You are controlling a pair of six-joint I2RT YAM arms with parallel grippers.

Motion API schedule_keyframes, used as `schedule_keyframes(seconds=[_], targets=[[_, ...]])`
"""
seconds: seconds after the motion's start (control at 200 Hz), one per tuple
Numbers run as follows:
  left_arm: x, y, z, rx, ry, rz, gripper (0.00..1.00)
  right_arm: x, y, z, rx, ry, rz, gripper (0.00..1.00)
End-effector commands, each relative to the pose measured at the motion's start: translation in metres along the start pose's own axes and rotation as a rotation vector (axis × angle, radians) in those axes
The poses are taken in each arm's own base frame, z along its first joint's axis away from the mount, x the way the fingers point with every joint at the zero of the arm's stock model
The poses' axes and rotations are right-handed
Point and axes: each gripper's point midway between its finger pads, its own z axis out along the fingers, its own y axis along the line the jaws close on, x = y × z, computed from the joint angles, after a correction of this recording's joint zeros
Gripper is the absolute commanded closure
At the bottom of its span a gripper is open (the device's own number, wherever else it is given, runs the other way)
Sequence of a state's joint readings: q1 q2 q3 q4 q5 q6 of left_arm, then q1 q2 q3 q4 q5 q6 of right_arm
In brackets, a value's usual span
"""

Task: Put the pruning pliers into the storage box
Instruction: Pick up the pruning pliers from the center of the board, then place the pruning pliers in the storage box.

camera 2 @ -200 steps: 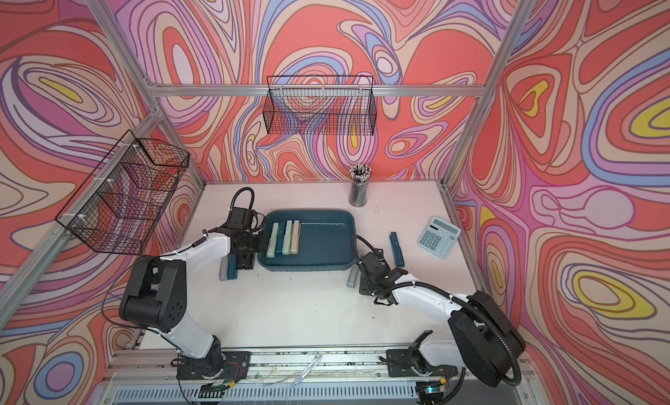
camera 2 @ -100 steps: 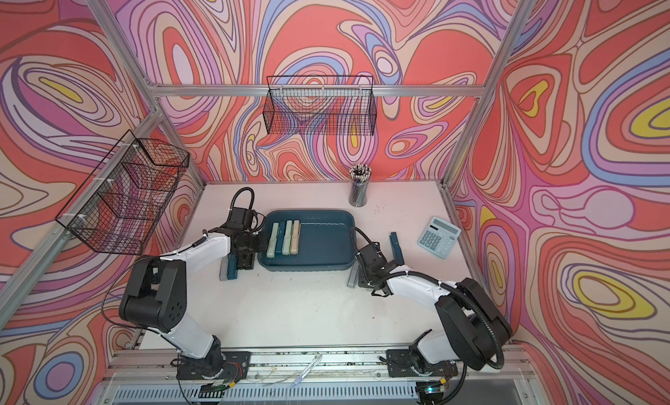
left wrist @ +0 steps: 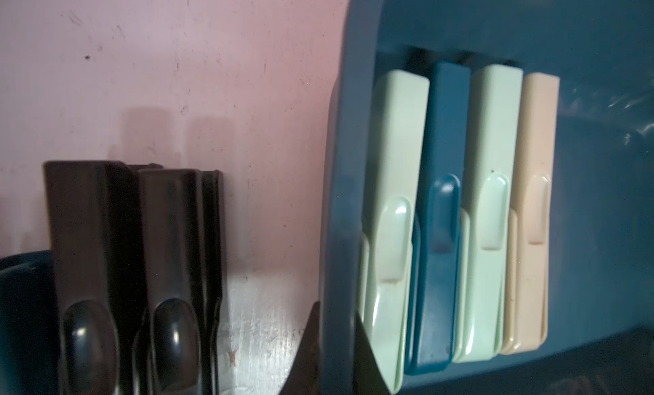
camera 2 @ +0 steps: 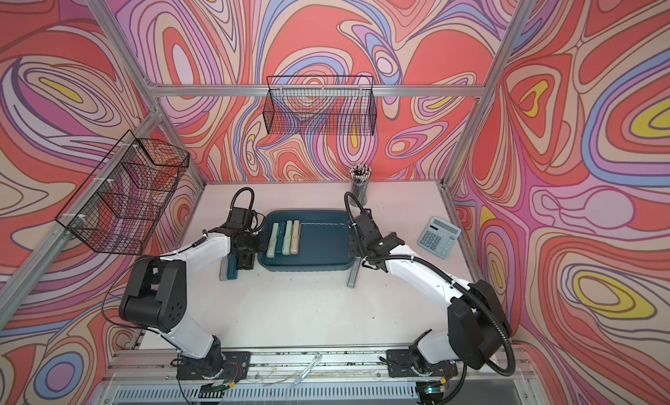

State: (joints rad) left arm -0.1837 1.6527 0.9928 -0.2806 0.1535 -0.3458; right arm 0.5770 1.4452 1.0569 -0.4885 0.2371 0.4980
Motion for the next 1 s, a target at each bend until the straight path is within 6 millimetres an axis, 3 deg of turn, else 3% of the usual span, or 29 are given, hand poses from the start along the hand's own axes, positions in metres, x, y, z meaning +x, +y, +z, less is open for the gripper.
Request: schedule_keyframes(seconds=[0.0, 0.215, 0.24, 0.416, 0.616, 0.992], targets=[[-0.028, -0.019, -0.014, 0.073, -0.093, -0.002, 1.00, -0.012, 0.035, 0.011, -0.079, -0.019, -0.035, 0.77], [-0.027, -0.017, -0.014, 0.065, -0.089, -0.002, 1.00, -0.020, 0.114, 0.052, -0.256, -0.024, -0.010, 0.77], [-0.027, -0.016, -0.014, 0.062, -0.087, -0.001, 1.00, -0.015, 0.119, 0.065, -0.267, -0.011, 0.001, 0.76], [-0.027, -0.016, -0.015, 0.062, -0.092, 0.001, 1.00, -0.006, 0.153, 0.105, -0.335, 0.036, 0.033, 0.75], [-0.025, -0.017, -0.012, 0.070, -0.087, -0.003, 1.00, 0.015, 0.164, 0.138, -0.346, 0.085, 0.076, 0.74], [-0.025, -0.017, -0.011, 0.072, -0.085, -0.004, 1.00, 0.022, 0.176, 0.155, -0.382, 0.112, 0.129, 0.67]])
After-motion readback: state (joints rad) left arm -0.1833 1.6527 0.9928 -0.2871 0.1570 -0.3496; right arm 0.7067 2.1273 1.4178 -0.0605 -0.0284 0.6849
